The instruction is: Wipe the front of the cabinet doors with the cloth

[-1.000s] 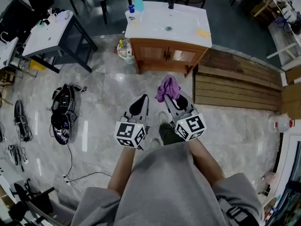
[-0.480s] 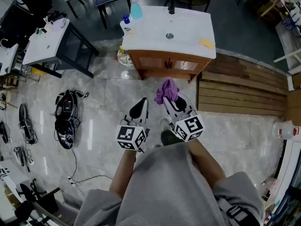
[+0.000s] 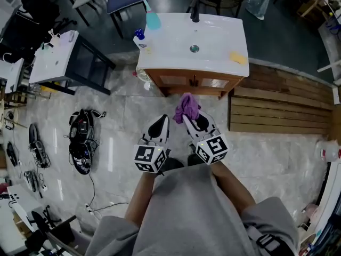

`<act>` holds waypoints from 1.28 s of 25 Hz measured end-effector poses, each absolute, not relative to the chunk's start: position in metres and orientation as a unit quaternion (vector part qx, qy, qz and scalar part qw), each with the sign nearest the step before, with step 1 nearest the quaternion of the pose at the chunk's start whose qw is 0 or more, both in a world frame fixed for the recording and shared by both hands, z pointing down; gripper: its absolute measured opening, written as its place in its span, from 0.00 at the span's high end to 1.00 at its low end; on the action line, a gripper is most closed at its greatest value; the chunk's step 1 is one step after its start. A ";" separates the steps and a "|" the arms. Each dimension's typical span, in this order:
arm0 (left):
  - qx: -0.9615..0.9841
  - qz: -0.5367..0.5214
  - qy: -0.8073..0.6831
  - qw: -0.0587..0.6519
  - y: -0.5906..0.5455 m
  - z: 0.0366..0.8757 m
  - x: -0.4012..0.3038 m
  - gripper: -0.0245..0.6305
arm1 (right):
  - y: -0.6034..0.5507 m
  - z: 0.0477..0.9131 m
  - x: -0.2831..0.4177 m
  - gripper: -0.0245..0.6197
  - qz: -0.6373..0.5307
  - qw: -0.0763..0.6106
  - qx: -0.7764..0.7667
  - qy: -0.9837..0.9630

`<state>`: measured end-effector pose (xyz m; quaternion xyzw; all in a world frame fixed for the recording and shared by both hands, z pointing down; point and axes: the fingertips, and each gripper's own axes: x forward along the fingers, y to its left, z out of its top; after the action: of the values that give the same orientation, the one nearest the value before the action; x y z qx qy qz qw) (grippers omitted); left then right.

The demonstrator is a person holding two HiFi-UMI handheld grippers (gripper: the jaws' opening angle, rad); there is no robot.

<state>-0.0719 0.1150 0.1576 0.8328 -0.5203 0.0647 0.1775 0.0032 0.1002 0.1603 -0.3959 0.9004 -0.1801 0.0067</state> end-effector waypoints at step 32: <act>0.920 0.099 -0.346 0.154 -0.001 0.230 -0.189 0.95 | 0.003 0.241 -0.092 0.81 -0.119 -0.042 -0.632 0.765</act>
<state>-0.1888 -0.0007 0.2302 0.9200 -0.3463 0.0992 0.1545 -0.0921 0.0033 0.2413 -0.6320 0.7646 -0.1191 -0.0421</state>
